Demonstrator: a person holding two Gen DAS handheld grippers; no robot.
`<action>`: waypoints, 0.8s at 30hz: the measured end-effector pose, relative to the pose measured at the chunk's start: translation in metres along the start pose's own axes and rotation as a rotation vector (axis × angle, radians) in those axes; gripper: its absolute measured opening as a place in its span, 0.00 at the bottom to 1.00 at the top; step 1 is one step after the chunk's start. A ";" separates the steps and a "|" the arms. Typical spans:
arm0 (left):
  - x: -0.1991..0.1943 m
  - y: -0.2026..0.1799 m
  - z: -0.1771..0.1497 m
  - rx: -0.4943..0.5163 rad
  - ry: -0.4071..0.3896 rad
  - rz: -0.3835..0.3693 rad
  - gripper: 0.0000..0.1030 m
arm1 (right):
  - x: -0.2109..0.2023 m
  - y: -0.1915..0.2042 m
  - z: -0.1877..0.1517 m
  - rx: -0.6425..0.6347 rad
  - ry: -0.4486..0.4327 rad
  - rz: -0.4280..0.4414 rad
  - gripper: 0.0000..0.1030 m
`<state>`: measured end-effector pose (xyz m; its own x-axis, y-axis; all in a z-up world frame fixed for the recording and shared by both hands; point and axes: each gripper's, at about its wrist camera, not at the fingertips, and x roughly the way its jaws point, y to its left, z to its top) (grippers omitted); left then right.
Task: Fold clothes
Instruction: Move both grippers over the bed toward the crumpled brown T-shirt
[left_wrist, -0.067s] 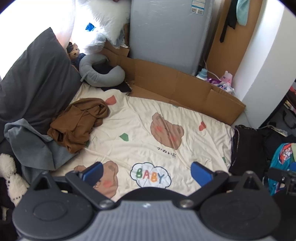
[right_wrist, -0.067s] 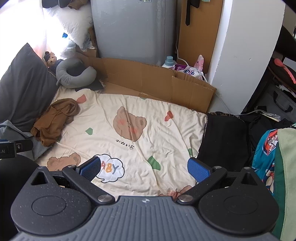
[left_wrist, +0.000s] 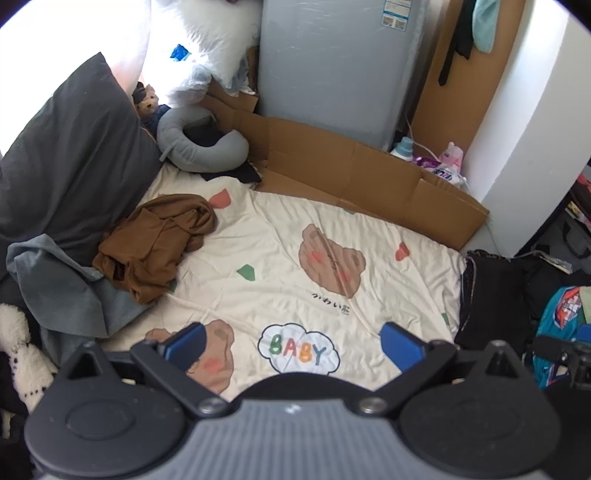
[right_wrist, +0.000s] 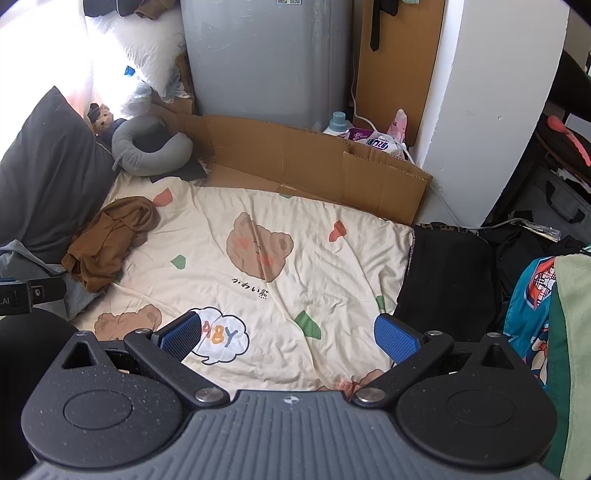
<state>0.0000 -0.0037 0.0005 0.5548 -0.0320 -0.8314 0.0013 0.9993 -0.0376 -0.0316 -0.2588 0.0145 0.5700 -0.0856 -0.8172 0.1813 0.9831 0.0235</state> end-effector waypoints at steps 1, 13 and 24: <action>0.000 -0.002 0.000 0.002 -0.002 0.004 0.99 | 0.000 0.000 0.000 0.002 -0.002 0.002 1.00; 0.000 -0.001 0.000 -0.028 0.001 -0.018 0.99 | -0.003 -0.001 0.001 0.013 -0.020 0.004 1.00; 0.001 0.003 0.000 -0.028 0.002 -0.018 0.99 | -0.005 -0.002 0.000 0.025 -0.030 -0.001 1.00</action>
<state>0.0005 -0.0011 -0.0009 0.5534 -0.0496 -0.8314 -0.0126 0.9976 -0.0679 -0.0353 -0.2608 0.0188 0.5932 -0.0914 -0.7998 0.2019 0.9787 0.0379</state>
